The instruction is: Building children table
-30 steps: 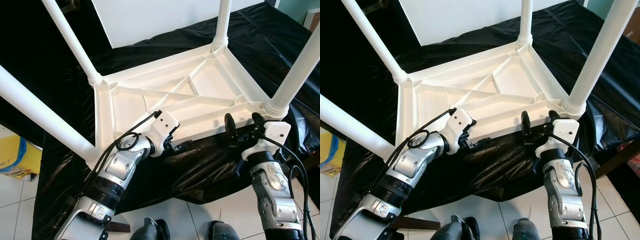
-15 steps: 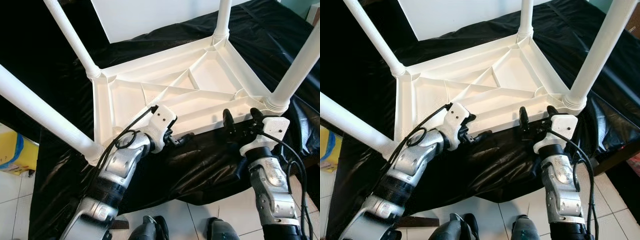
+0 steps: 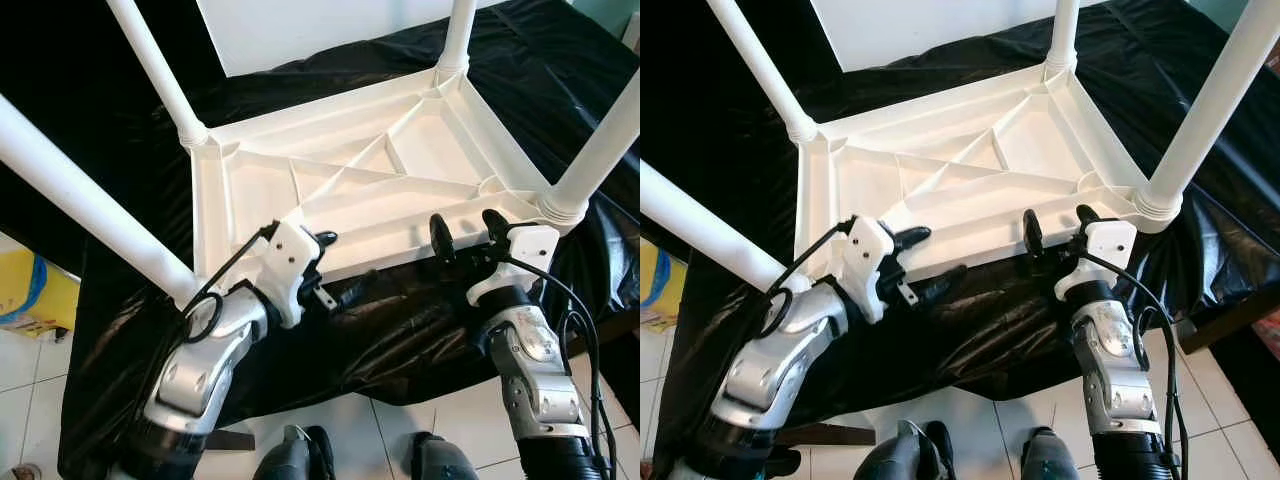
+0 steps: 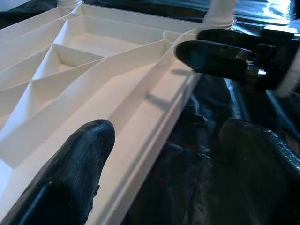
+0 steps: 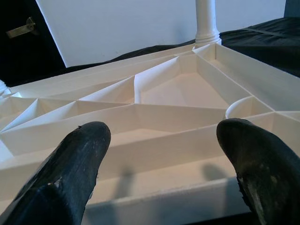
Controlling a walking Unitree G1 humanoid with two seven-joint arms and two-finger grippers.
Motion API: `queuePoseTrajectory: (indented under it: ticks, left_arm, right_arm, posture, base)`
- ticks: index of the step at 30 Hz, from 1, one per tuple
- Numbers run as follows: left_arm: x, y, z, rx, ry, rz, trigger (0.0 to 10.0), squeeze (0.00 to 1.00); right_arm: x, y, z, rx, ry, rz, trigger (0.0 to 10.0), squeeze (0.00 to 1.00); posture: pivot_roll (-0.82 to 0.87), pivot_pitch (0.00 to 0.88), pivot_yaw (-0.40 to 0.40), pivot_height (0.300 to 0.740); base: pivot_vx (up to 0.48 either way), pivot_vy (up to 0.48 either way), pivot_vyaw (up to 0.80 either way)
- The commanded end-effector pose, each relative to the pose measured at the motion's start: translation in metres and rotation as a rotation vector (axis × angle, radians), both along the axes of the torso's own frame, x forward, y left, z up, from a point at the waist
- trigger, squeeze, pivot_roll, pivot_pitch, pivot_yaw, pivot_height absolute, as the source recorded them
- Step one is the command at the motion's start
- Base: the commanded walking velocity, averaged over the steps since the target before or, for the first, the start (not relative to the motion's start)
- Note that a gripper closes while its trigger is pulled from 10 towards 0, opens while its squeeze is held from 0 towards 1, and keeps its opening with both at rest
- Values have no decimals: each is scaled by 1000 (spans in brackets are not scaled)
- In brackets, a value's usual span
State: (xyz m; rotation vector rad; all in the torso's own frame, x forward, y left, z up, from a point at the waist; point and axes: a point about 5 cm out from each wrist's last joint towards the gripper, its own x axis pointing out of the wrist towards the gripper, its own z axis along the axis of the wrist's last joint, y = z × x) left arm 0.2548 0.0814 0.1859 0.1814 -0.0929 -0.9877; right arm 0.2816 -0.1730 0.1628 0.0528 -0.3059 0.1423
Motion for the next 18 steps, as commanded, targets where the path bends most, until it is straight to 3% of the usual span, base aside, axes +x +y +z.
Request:
queuePoseTrajectory:
  ticks: [1,3,6,7,10,18]
  left_arm:
    - [-5,5,2,24,-9,-16,10000,0]
    - [-10,17,5,55,-35,35,10000,0]
    - [-12,20,6,69,-47,52,10000,0]
    - [-13,30,10,62,-56,101,10000,0]
    - [-14,36,14,48,-57,136,10000,0]
    - [-22,57,35,-94,-129,309,10000,0]
  right_arm:
    - [1,1,-4,-8,22,16,10000,0]
    - [6,-2,-3,-19,22,20,10000,0]
    - [7,-3,-3,-23,23,21,10000,0]
    - [11,-3,-2,-28,21,28,10000,0]
    - [14,-3,-1,-31,19,33,10000,0]
    - [27,3,3,-41,15,68,10000,0]
  posture:
    - [-32,168,96,740]
    - [-14,165,79,740]
    - [-14,165,79,740]
    - [9,164,63,740]
    - [9,164,63,740]
    - [63,170,10,740]
  base:
    - [0,0,0]
    - [0,0,0]
    - [0,0,0]
    - [0,0,0]
    - [0,0,0]
    - [0,0,0]
